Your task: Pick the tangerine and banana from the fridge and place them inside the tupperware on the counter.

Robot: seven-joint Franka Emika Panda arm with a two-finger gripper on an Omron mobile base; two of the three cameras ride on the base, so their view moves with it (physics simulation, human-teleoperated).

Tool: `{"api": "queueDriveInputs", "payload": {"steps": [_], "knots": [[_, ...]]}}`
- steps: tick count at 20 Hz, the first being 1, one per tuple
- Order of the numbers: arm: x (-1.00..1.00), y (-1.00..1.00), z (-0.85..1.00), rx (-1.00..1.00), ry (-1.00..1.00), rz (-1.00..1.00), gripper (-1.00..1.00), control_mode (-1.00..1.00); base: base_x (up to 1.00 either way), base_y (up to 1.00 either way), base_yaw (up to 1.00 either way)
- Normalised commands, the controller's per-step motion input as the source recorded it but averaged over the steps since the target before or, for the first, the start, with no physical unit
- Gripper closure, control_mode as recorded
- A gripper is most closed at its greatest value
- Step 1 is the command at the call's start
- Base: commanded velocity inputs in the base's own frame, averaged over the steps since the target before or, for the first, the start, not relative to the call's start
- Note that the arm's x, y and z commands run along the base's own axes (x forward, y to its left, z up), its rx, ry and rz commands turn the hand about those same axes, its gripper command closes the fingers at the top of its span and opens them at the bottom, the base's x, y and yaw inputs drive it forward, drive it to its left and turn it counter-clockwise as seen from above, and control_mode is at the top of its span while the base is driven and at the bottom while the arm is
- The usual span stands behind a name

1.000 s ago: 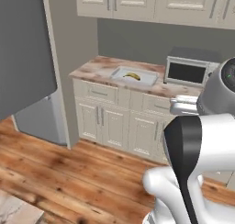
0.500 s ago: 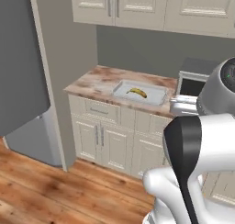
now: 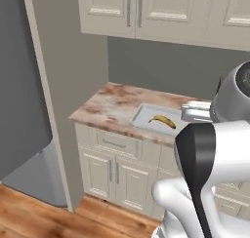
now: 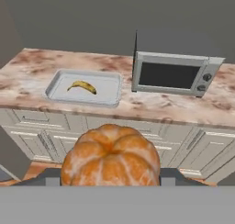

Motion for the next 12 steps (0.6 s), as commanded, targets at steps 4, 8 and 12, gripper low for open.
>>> {"api": "queueDriveInputs", "payload": {"steps": [4,8,12], "knots": [[0.00,0.00,0.00,0.00,0.00,0.00,1.00,1.00,0.92,0.30,-0.39],[0.00,0.00,0.00,0.00,0.00,0.00,1.00,1.00,0.77,0.43,-0.63],[0.00,0.00,0.00,0.00,0.00,0.00,1.00,1.00,0.82,0.30,-0.60]]}}
